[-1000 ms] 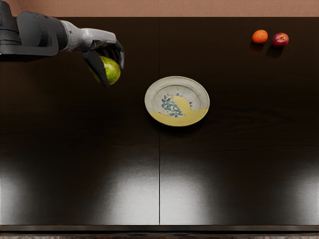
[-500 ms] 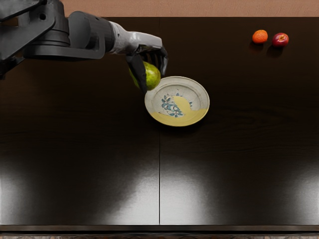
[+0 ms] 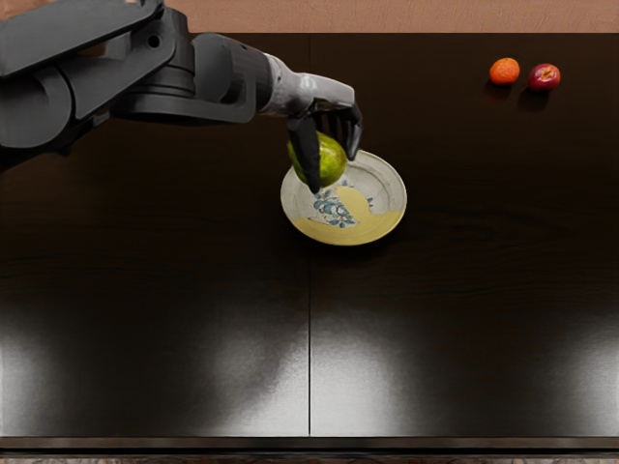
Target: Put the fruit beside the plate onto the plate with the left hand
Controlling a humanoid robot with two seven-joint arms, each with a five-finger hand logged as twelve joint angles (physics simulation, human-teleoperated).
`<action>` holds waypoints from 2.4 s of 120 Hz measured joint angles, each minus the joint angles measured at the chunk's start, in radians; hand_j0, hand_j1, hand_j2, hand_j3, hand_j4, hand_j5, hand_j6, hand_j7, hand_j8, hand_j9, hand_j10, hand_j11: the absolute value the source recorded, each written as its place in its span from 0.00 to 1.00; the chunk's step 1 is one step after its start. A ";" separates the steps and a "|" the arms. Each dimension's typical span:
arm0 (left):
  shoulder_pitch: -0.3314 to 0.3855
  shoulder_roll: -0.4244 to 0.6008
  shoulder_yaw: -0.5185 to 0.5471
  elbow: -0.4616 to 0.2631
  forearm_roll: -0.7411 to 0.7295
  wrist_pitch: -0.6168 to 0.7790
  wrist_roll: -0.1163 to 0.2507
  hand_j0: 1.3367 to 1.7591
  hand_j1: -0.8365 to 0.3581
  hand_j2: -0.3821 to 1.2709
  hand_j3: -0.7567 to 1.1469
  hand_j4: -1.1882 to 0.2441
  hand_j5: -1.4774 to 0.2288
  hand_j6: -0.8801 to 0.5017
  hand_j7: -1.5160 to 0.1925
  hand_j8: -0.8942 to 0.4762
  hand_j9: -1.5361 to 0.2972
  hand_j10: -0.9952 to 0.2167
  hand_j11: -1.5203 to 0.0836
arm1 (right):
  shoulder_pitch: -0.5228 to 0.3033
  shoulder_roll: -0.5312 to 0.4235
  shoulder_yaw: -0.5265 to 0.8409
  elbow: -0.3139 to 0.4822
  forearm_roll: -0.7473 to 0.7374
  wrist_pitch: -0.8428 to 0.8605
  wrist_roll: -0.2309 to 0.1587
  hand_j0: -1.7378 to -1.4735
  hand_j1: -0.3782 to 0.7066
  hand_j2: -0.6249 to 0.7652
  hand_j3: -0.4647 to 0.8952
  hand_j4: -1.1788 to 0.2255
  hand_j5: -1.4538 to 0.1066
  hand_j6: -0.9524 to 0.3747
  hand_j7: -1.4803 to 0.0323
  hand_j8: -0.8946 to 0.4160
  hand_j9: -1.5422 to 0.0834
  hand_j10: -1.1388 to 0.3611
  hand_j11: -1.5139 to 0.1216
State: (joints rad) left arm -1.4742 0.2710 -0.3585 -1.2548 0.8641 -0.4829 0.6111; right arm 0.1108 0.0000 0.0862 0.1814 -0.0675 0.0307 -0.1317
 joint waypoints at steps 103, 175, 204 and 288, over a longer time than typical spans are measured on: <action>-0.038 -0.172 0.106 0.294 0.025 0.000 0.000 0.74 0.49 0.48 0.40 0.31 0.21 0.33 0.26 0.46 0.26 0.53 0.29 | 0.001 0.000 0.000 -0.001 -0.003 0.000 0.000 0.30 0.06 0.45 0.34 0.82 0.91 0.70 0.96 0.66 0.93 0.74 0.90; -0.083 -0.271 0.171 0.437 0.028 0.008 0.000 0.74 0.47 0.52 0.40 0.30 0.18 0.35 0.23 0.48 0.25 0.54 0.27 | 0.001 0.000 -0.002 0.004 -0.010 0.000 0.001 0.30 0.06 0.45 0.34 0.82 0.91 0.70 0.96 0.66 0.93 0.74 0.90; -0.092 -0.271 0.185 0.469 0.028 0.009 0.000 0.74 0.46 0.52 0.40 0.30 0.17 0.36 0.23 0.49 0.24 0.54 0.27 | 0.001 0.000 -0.002 0.006 -0.011 0.000 0.001 0.30 0.06 0.45 0.34 0.82 0.91 0.70 0.96 0.66 0.93 0.74 0.90; -0.094 -0.271 0.184 0.460 -0.057 -0.001 0.000 0.74 0.42 0.60 0.40 0.28 0.16 0.32 0.20 0.48 0.22 0.54 0.25 | 0.001 0.000 -0.002 0.007 -0.011 0.002 0.001 0.30 0.06 0.45 0.34 0.82 0.91 0.70 0.96 0.66 0.93 0.74 0.90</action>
State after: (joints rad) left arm -1.5684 0.0000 -0.1744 -0.7943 0.8069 -0.4841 0.6115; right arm 0.1120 0.0000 0.0844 0.1885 -0.0790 0.0322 -0.1304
